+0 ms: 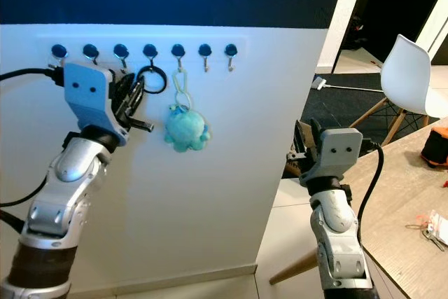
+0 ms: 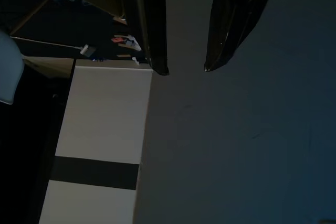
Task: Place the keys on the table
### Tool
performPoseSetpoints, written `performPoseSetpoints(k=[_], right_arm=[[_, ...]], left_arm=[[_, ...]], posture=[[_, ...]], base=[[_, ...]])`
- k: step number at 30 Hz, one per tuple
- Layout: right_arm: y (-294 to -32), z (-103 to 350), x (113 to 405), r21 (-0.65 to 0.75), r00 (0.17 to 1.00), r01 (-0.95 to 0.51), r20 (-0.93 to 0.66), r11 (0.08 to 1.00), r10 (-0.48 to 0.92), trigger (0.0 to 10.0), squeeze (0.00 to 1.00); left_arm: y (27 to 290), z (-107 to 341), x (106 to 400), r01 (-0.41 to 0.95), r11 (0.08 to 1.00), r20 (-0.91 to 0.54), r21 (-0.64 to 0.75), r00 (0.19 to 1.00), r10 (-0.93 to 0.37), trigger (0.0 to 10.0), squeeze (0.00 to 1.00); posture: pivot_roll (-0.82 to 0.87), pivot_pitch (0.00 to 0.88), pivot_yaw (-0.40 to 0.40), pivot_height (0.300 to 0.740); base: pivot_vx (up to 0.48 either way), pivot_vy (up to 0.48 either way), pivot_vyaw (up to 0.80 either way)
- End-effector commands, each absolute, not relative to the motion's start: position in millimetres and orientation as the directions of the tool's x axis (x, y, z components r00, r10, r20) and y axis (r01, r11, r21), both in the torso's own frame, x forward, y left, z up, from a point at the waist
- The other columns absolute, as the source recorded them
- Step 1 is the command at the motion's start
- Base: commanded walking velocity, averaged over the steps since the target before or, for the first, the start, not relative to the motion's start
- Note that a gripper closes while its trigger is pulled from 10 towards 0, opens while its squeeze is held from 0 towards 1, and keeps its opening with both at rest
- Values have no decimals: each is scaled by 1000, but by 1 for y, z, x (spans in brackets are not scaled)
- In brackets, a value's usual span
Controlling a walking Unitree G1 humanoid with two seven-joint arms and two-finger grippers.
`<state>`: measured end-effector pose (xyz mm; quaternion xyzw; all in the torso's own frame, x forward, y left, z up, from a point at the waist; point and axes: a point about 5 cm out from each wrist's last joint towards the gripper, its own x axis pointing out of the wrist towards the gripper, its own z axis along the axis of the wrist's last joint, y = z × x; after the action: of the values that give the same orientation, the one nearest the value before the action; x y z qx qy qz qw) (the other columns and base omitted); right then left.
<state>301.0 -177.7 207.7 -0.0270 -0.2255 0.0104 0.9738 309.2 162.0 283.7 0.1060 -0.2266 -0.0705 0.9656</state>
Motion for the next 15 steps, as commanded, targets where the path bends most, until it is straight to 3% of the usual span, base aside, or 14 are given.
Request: performPoseSetpoints(k=[1,5,6,7,13,15], right_arm=[[-181,207,300,-58,901,3,432,998,22,10000,0],[-181,207,300,-57,902,4,432,998,21,10000,0],[-181,207,299,-57,902,5,432,998,20,10000,0],[-181,207,299,-57,902,7,431,998,18,10000,0],[-182,207,299,-57,902,10,431,998,16,10000,0],[-182,207,299,-56,902,9,431,998,16,10000,0]], left_arm=[[164,283,311,70,972,425,223,890,-162,0,0],[161,284,306,108,973,440,206,878,-190,39,0],[158,286,303,139,971,448,195,868,-214,3882,0],[154,287,297,188,961,458,202,850,-262,10000,0],[149,286,289,222,926,427,306,837,-342,10000,0],[151,282,288,189,895,386,404,852,-354,10000,0]], posture=[[118,109,-42,740],[116,108,-39,740],[114,108,-38,740],[114,108,-38,740],[115,105,-37,740],[117,104,-37,740]], base=[[0,0,0],[0,0,0],[0,0,0],[0,0,0],[0,0,0],[0,0,0]])
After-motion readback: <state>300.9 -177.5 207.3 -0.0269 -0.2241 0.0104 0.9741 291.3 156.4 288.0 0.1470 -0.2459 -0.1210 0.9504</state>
